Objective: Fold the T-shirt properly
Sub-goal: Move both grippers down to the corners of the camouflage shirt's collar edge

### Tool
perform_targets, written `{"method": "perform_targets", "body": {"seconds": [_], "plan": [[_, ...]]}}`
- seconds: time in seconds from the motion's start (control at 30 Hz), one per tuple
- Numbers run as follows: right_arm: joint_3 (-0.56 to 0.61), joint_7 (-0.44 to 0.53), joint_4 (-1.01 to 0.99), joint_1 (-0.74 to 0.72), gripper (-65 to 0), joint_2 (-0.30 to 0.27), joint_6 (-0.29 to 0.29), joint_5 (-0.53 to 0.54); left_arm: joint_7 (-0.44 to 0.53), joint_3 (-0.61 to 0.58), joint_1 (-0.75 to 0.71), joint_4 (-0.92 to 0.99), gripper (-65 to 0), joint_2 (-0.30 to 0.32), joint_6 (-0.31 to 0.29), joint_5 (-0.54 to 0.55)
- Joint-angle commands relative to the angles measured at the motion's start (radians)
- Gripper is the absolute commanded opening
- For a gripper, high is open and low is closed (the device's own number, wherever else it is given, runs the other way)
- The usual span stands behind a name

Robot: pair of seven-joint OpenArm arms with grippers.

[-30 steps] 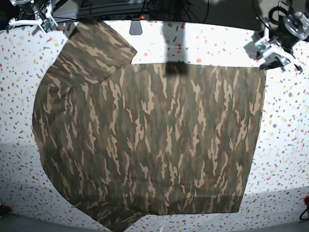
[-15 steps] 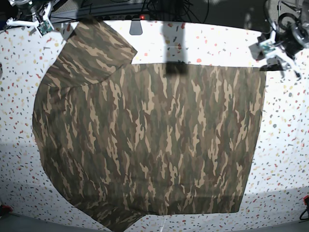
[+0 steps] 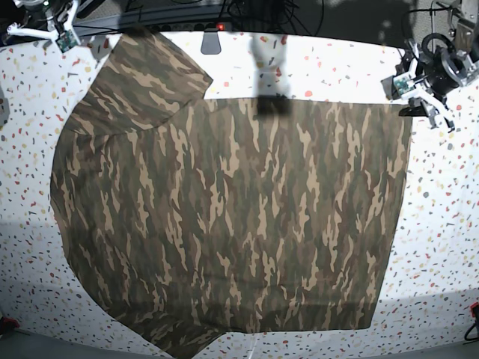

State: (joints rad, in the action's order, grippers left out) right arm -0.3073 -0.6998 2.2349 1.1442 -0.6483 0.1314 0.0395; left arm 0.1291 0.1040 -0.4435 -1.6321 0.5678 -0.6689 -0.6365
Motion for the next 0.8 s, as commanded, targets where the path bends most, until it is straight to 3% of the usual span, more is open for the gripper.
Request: {"method": "perform_targets", "body": {"seconds": [0.0,0.5,0.57,0.7,0.77], "plan": [[-0.007,0.019,0.016,0.008,-60.6,-0.009,-0.019,-0.003,0.004,0.005,0.001,-0.001,-41.7,0.014,0.002,-0.004],[-0.007,0.023,0.017,0.009,-60.6,-0.008,-0.028,-0.003,0.0,0.003,0.113,0.128,-42.3,0.014,0.002,-0.019],[-0.007,0.023,0.017,0.008,-60.6,-0.009,-0.028,-0.004,0.001,0.003,0.111,0.128,-46.1,0.014,0.002,-0.018],[-0.007,0.027,0.017,0.008,-60.6,-0.009,-0.027,-0.025,0.007,0.003,0.111,0.128,-64.4,0.014,0.002,-0.018],[-0.007,0.027,0.017,0.008,-60.5,-0.009,-0.027,-0.041,0.003,0.003,0.11,0.128,-65.0,0.009,0.002,-0.018]]}}
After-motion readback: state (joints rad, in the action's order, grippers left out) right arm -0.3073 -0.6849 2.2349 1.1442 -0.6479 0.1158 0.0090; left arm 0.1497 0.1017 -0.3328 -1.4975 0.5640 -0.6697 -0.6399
